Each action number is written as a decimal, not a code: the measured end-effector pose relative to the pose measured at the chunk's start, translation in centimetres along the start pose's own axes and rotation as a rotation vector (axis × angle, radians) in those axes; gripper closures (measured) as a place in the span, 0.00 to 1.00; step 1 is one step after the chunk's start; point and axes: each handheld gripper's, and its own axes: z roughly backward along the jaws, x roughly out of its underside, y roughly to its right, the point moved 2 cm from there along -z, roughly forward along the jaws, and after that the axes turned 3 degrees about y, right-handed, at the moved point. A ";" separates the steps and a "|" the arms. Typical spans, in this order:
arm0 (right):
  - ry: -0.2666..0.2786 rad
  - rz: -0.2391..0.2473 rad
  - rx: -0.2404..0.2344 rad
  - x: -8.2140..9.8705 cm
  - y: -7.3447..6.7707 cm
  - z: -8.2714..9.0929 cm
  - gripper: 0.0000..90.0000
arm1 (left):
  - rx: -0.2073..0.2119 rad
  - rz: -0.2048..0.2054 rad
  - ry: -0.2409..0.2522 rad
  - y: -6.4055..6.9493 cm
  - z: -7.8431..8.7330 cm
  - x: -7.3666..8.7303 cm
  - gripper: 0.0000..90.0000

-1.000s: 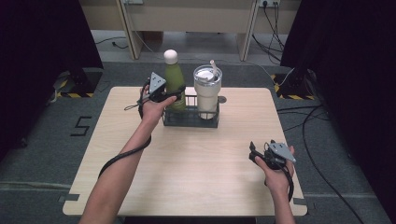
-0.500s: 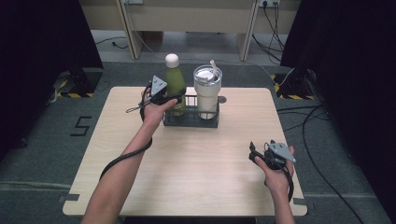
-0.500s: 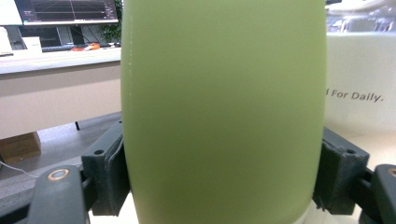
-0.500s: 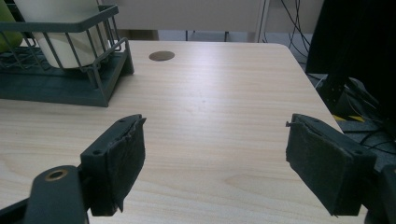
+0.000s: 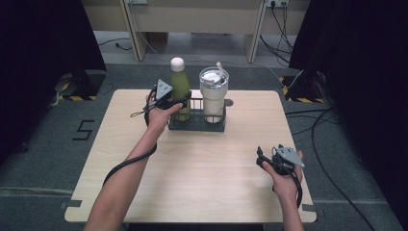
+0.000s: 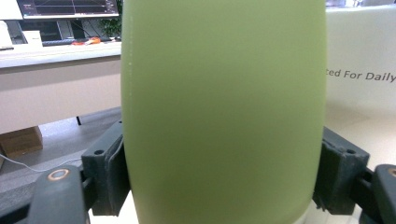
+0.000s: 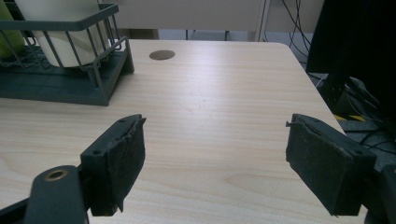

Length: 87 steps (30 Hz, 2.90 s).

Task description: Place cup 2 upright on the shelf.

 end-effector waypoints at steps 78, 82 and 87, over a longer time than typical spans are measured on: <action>-0.002 0.007 0.004 0.1 -0.2 0.1 0.22 | 0.052 -0.086 -0.013 0.2 3.9 -0.8 0.15; -0.002 0.008 0.006 0.1 -0.1 0.1 0.22 | 0.052 -0.086 -0.015 0.2 4.3 -0.8 0.15; -0.003 0.008 0.007 0.1 -0.1 0.1 0.22 | 0.051 -0.086 -0.014 0.2 5.4 -0.8 0.15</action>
